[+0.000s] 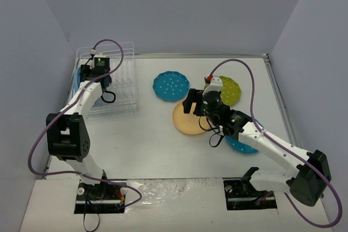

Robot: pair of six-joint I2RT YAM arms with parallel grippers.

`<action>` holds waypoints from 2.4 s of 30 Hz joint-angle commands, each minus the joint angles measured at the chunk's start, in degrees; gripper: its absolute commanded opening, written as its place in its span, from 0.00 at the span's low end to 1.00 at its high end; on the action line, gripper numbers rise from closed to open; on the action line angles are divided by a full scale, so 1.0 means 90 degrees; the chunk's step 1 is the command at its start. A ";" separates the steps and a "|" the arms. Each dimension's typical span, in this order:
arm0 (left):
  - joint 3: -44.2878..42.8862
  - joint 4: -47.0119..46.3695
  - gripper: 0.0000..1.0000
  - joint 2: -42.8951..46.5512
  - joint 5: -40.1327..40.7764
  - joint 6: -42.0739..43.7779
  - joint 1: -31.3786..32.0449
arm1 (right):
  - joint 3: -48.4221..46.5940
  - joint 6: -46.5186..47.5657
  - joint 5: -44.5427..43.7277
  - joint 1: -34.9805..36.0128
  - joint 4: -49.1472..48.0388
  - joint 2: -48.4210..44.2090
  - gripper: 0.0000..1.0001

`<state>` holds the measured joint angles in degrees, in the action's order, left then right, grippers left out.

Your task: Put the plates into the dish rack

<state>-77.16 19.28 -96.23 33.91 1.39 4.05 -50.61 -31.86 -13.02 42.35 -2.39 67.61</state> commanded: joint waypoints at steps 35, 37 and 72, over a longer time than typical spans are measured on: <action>-0.1693 0.1499 0.59 0.1376 -0.0756 -0.0818 0.0314 | 0.0047 -0.0283 -0.0442 -0.0098 -0.0139 0.0130 0.78; -0.1842 0.1730 0.59 0.1574 -0.1197 -0.0894 0.0658 | 0.0103 -0.0448 -0.0611 -0.0153 0.0000 0.0182 0.78; 0.0346 0.0792 0.59 0.3238 -0.3561 -0.2681 0.3192 | 0.2059 -0.3837 -0.1387 -0.0594 -0.1001 0.1169 0.66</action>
<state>-73.23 30.09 -68.97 2.34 -21.76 32.53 -32.02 -63.36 -23.57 37.44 -4.58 75.12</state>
